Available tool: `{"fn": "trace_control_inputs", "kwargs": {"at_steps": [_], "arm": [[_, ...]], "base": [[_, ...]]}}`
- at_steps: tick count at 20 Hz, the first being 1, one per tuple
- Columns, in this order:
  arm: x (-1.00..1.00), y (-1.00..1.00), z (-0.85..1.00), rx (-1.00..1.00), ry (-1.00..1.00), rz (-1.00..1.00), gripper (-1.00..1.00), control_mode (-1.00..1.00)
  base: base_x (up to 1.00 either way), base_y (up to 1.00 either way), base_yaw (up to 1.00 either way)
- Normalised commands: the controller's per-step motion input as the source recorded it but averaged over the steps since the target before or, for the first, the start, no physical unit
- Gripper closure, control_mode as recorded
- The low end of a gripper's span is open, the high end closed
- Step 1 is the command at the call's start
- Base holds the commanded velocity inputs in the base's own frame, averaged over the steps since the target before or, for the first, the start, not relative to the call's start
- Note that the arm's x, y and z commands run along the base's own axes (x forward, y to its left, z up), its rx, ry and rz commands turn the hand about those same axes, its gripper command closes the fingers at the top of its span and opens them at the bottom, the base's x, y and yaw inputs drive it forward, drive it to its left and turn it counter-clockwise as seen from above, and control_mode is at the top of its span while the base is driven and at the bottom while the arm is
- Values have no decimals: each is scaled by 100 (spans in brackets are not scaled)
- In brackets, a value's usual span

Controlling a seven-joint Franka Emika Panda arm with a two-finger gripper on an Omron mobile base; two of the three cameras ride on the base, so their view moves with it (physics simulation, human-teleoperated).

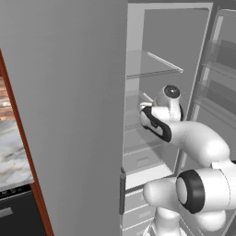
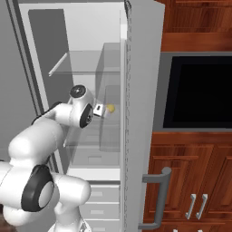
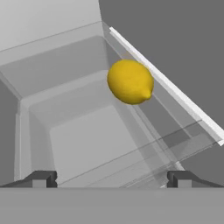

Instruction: Grab the lemon and onion from the fridge, place them in the blender, close the lid, and turn on the blender to create a marinade.

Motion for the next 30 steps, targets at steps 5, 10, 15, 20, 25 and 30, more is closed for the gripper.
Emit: {"fn": "trace_control_inputs", "kwargs": {"at_steps": [5,10,15,20,25,30], "arm": [[20,-7,-3,-1,3,-1,-100,-100],[17,-11,-10,-1,0,-1,-100,-100],[19,-7,-21,0,0,-1,-100,-100],[24,-2,-17,0,0,0,-100,-100],[21,-8,0,0,2,0,-100,-100],[19,-9,0,0,3,0,-100,-100]], "base": [[0,0,0],[0,0,0],[0,0,0],[0,0,0],[0,0,0],[0,0,0]]}}
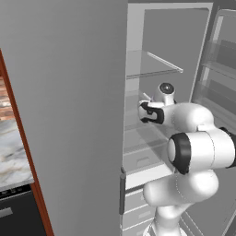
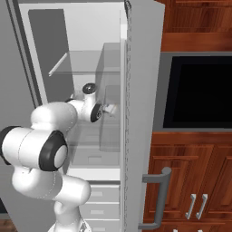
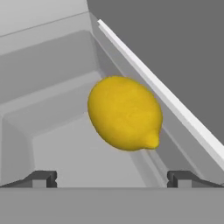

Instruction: Grab the lemon and onion from the fridge, place them in the blender, close the lid, and turn on the blender to create a marinade.

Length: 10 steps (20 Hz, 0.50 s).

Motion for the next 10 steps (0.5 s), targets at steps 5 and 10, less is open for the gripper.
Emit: {"fn": "trace_control_inputs", "kwargs": {"at_steps": [5,10], "arm": [[19,-3,0,0,1,0,-100,-100],[20,0,0,0,0,0,-100,-100]], "base": [[0,0,0],[0,0,0]]}}
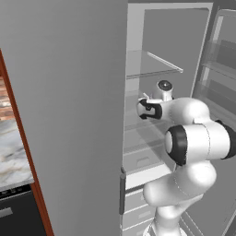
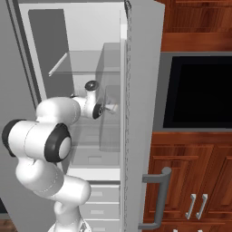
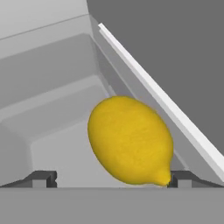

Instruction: Grab the lemon and onion from the fridge, place them in the blender, close the lid, and turn on the blender to create a marinade.

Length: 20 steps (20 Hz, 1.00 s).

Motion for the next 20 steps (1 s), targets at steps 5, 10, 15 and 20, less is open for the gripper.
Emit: {"fn": "trace_control_inputs", "kwargs": {"at_steps": [5,10,15,20], "arm": [[22,-2,0,0,0,0,-100,-100],[19,-2,0,0,0,0,-100,-100],[10,-8,-4,0,0,-1,-100,-100],[8,-1,-8,0,0,-1,-100,-100]], "base": [[0,0,0],[0,0,0],[0,0,0],[0,0,0]]}}
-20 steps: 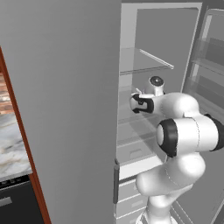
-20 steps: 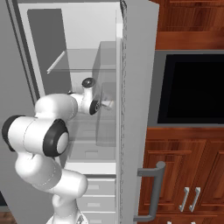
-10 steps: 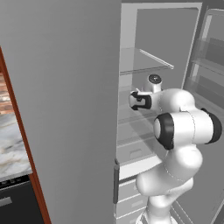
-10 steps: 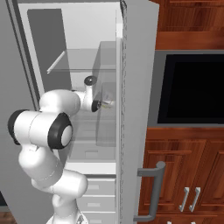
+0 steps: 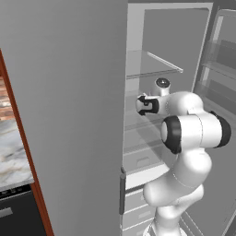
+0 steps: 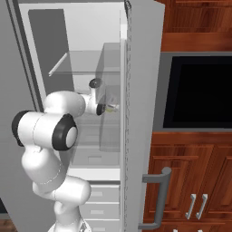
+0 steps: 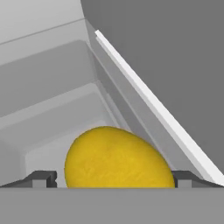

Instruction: Grab the lemon and onion from the fridge, place them in the blender, close the lid, and turn on the blender to create a marinade.

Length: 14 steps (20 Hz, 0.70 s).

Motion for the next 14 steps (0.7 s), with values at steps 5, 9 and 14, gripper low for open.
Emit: {"fn": "trace_control_inputs", "kwargs": {"at_steps": [5,9,14], "arm": [[11,0,-10,0,0,-1,-100,-100],[7,0,-13,0,0,-1,100,-100],[1,0,-17,0,0,0,100,-100]], "base": [[0,0,0],[0,0,0],[0,0,0]]}}
